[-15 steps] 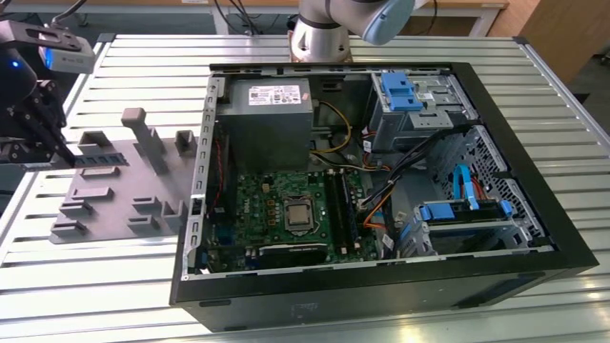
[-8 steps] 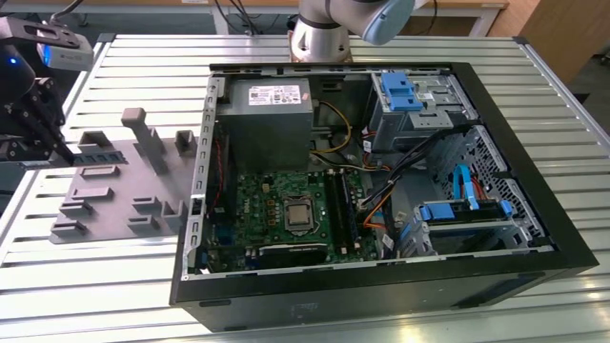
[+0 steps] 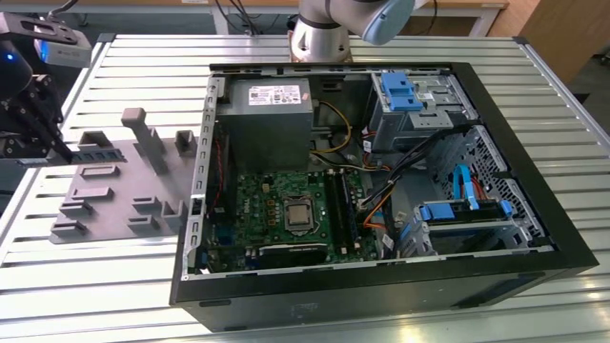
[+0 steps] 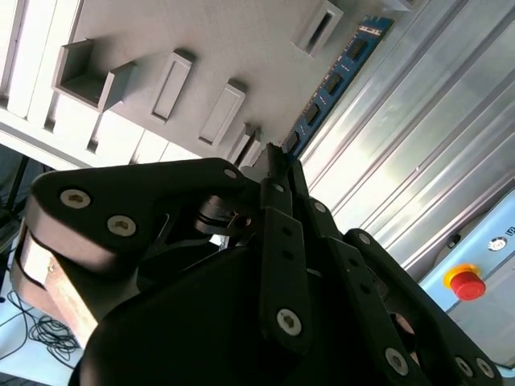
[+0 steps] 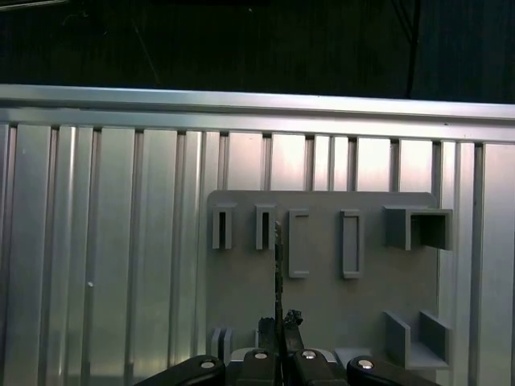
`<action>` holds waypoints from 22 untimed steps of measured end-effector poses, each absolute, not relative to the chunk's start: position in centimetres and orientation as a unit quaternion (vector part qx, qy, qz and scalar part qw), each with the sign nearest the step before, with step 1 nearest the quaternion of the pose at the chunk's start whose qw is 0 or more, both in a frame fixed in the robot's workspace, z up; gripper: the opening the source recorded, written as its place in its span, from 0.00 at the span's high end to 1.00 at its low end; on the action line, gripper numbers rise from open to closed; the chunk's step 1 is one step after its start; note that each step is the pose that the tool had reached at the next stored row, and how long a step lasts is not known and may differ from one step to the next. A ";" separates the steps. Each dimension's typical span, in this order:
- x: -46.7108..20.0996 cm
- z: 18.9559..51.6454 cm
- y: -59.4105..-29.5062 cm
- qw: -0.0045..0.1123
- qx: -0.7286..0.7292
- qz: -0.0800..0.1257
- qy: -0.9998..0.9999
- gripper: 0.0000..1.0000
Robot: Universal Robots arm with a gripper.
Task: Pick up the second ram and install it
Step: 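Pick up the second ram and move it above second insertion slot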
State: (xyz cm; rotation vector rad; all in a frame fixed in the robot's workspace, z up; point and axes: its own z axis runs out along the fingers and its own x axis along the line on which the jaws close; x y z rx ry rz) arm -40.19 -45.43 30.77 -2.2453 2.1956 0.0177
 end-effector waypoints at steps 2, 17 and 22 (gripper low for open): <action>-40.2 30.9 -45.4 0.001 -0.715 0.006 0.699 0.86; -40.2 32.1 -45.4 0.001 -0.715 0.006 0.699 0.86; -40.2 32.5 -45.3 0.001 -0.715 0.006 0.699 0.86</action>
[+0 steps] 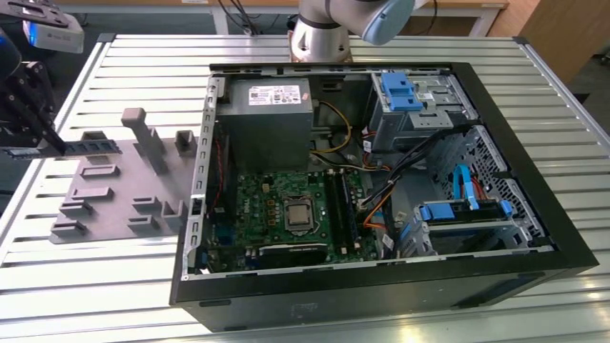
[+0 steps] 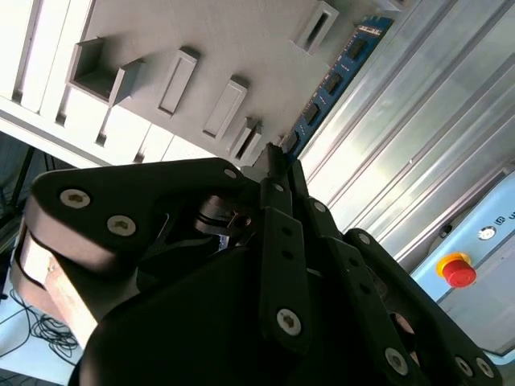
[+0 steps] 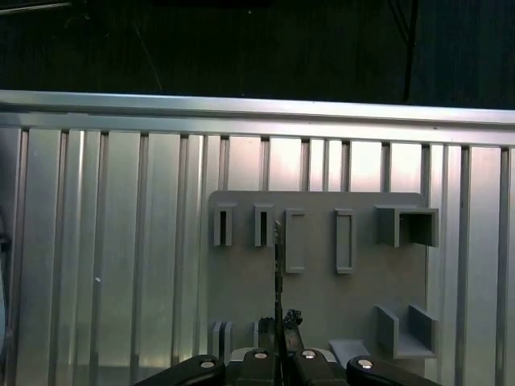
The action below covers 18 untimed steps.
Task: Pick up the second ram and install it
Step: 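Pick up the second ram and move it above second insertion slot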
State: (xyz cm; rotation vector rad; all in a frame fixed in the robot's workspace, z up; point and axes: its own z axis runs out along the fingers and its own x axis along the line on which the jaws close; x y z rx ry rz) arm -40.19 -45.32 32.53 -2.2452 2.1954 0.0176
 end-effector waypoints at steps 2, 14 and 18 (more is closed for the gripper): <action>-40.2 32.7 -45.3 0.001 -0.715 0.006 0.699 0.86; -40.2 33.6 -45.2 0.001 -0.715 0.006 0.699 0.86; -40.2 33.9 -45.2 0.001 -0.715 0.006 0.699 0.86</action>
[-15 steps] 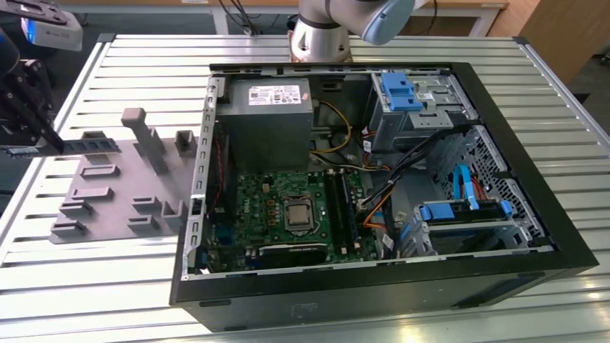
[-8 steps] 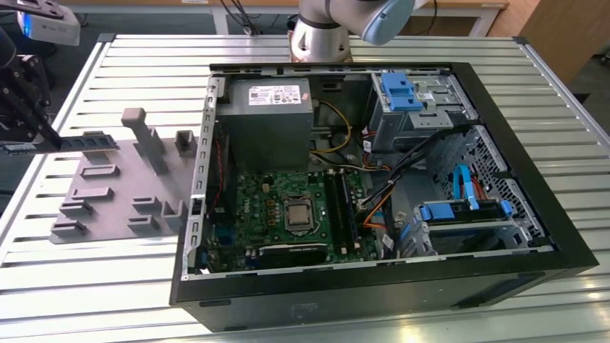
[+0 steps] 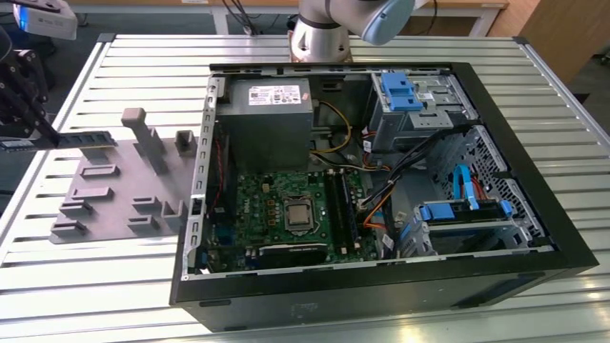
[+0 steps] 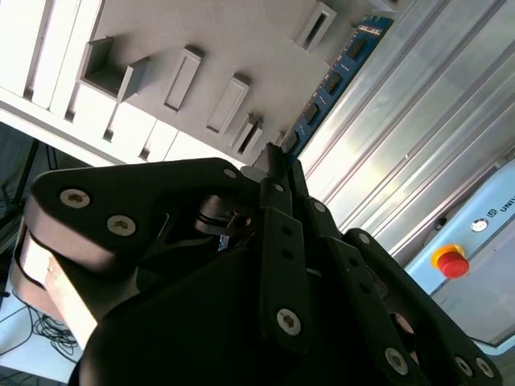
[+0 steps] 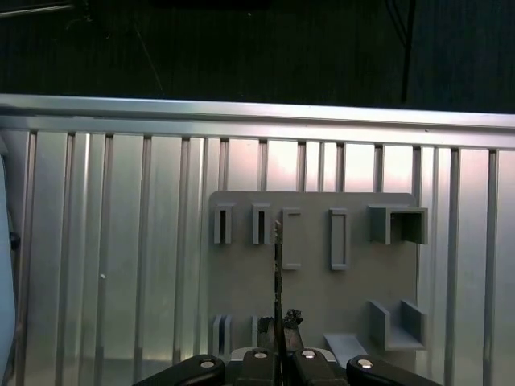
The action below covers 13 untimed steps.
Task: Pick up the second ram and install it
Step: 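Pick up the second ram and move it above second insertion slot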
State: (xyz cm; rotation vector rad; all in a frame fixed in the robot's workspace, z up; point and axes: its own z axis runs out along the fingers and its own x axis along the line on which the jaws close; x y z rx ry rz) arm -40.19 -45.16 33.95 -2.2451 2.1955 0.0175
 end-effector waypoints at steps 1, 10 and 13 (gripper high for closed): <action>-40.2 34.0 -45.1 0.001 -0.715 0.006 0.699 0.86; -40.2 34.6 -45.1 0.001 -0.715 0.006 0.699 0.86; -40.2 34.8 -45.0 0.001 -0.715 0.006 0.699 0.86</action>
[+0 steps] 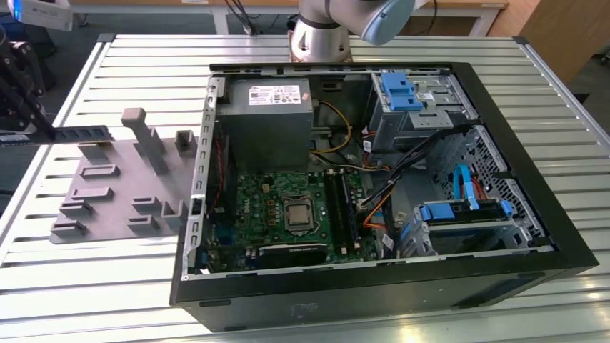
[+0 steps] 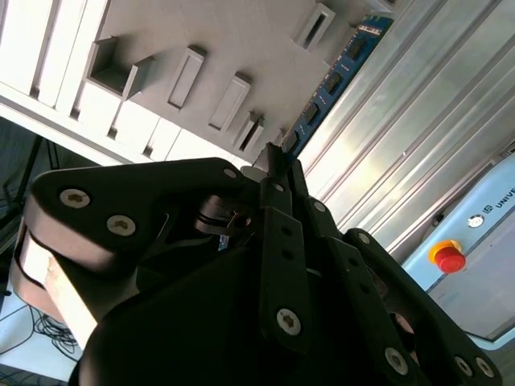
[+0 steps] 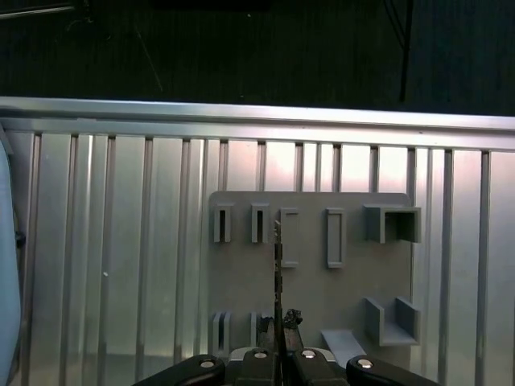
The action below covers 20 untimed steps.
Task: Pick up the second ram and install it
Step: 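Pick up the second ram and move it above second insertion slot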
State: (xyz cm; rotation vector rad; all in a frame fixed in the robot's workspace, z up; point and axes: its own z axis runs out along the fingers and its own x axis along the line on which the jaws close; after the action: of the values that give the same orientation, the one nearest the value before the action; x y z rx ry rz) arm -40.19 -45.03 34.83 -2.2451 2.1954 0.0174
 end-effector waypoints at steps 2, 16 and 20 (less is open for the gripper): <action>-40.2 35.0 -45.0 0.001 -0.715 0.006 0.699 0.86; -40.2 36.0 -44.9 0.001 -0.715 0.005 0.699 0.86; -40.2 36.3 -44.9 0.001 -0.715 0.005 0.699 0.86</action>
State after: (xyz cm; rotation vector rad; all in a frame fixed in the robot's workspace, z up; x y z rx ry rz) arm -40.19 -44.86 36.34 -2.2453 2.1956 0.0172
